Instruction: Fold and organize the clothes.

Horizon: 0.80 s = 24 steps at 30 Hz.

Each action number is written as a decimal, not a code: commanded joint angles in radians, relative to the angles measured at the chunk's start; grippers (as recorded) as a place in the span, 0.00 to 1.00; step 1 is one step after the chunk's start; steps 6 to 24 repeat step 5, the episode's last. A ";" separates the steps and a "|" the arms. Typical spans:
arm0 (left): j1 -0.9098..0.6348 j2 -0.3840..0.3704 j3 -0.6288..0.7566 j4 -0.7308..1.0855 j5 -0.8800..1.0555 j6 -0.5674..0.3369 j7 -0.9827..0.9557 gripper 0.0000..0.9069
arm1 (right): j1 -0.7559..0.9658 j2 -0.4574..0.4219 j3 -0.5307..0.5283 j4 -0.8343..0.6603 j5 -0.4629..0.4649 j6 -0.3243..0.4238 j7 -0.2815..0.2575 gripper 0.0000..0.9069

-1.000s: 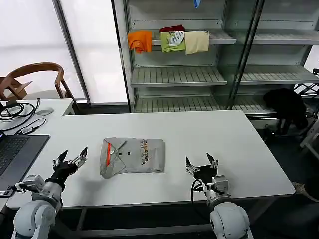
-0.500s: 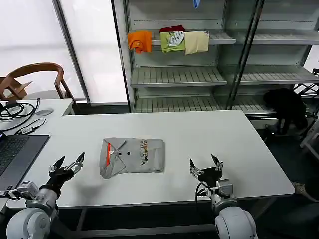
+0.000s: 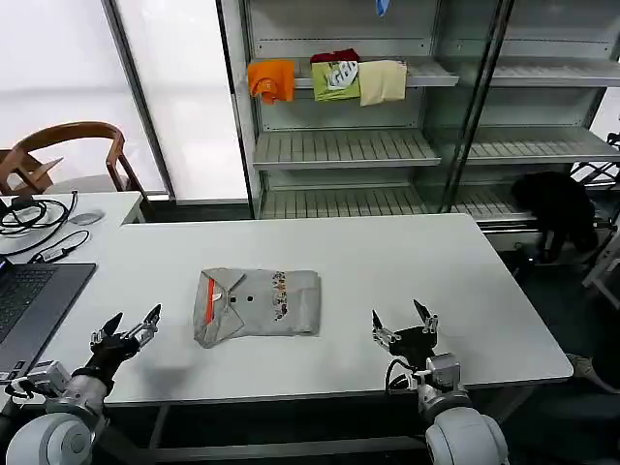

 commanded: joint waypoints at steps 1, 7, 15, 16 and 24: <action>0.002 0.000 -0.002 0.002 -0.002 0.000 -0.001 1.00 | 0.000 -0.003 -0.001 -0.002 0.014 0.005 0.003 1.00; -0.004 0.000 0.000 0.007 -0.002 0.004 -0.003 1.00 | 0.017 0.006 -0.008 -0.016 0.018 -0.007 0.042 1.00; -0.004 0.000 0.000 0.007 -0.002 0.004 -0.003 1.00 | 0.017 0.006 -0.008 -0.016 0.018 -0.007 0.042 1.00; -0.004 0.000 0.000 0.007 -0.002 0.004 -0.003 1.00 | 0.017 0.006 -0.008 -0.016 0.018 -0.007 0.042 1.00; -0.004 0.000 0.000 0.007 -0.002 0.004 -0.003 1.00 | 0.017 0.006 -0.008 -0.016 0.018 -0.007 0.042 1.00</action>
